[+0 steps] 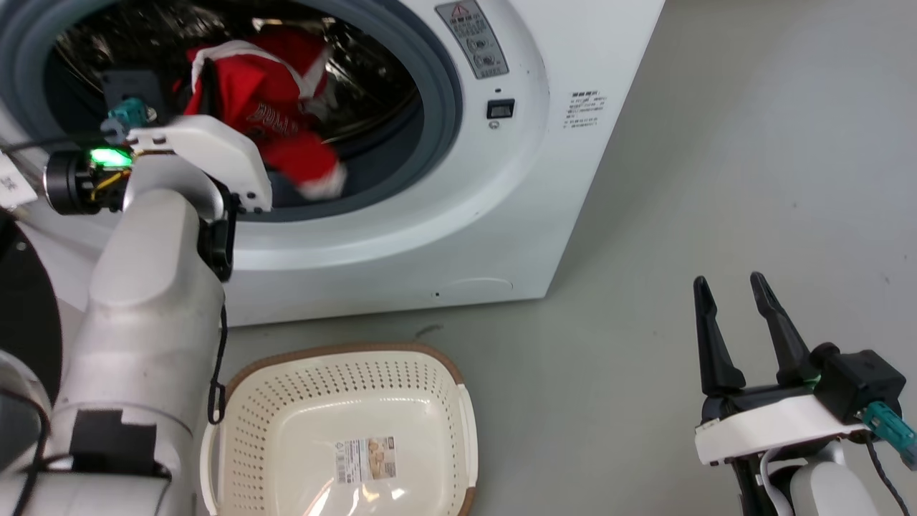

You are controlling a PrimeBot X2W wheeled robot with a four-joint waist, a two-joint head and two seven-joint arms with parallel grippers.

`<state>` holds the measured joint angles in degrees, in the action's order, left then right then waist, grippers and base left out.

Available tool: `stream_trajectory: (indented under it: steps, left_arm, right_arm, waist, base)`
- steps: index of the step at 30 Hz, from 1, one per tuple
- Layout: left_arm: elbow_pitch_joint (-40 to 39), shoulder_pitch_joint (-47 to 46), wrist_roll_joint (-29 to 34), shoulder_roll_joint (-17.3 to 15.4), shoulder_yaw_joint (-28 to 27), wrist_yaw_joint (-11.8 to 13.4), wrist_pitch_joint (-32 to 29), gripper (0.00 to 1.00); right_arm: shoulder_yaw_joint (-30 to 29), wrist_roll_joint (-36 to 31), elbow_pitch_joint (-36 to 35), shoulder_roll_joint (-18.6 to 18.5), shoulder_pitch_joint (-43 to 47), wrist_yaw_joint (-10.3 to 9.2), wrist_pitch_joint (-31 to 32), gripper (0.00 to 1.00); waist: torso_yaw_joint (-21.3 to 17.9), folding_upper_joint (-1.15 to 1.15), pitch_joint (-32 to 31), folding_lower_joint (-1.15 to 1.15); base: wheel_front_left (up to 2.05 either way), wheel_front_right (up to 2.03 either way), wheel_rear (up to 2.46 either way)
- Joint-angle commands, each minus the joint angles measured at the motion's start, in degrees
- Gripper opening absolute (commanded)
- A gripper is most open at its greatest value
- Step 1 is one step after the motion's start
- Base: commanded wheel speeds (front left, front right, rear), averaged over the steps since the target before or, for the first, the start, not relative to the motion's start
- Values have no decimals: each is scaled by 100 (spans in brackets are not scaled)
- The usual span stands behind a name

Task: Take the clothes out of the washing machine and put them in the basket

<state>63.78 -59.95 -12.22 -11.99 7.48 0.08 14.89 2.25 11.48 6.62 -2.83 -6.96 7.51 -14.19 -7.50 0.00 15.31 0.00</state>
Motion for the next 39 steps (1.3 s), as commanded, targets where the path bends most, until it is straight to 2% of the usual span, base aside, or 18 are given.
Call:
stream_trajectory:
  steps: [1,9,10,12,18,24,31,39]
  left_arm:
    - [-273,280,38,20,2,13,40,0]
    - [-1773,1631,28,111,-265,1,35,0]
    - [-2355,2125,60,165,-363,3,31,0]
    - [-2747,2420,77,205,-421,-4,31,0]
    - [-3905,3449,122,452,-427,84,32,0]
    - [-4677,4480,45,622,-341,167,30,0]
    - [-4922,5431,-110,802,-94,395,-137,0]
    - [-4239,5620,-347,887,212,607,-70,0]
  right_arm:
    - [-39,2,-29,-9,115,-3,7,100]
    - [-158,-39,-155,-9,510,-3,162,100]
    - [-198,-50,-231,-8,639,-3,227,100]
    - [-223,-48,-306,-9,720,-3,261,100]
    - [-283,-54,-523,-9,865,-3,344,100]
    - [-279,-36,-629,-8,923,-3,384,100]
    - [-270,-74,-754,-8,780,-3,407,100]
    - [-229,-109,-813,-8,532,-3,381,100]
  waist:
    - [119,0,-303,0]
    - [276,0,-953,0]
    - [327,0,-1120,0]
    - [360,0,-1204,0]
    - [445,0,-1245,0]
    - [530,0,-1121,0]
    - [605,0,-735,0]
    - [656,0,-78,0]
  base:
    - [0,0,0]
    - [0,0,0]
    - [0,0,0]
    - [0,0,0]
    - [0,0,0]
    - [0,0,0]
    - [0,0,0]
    - [0,0,0]
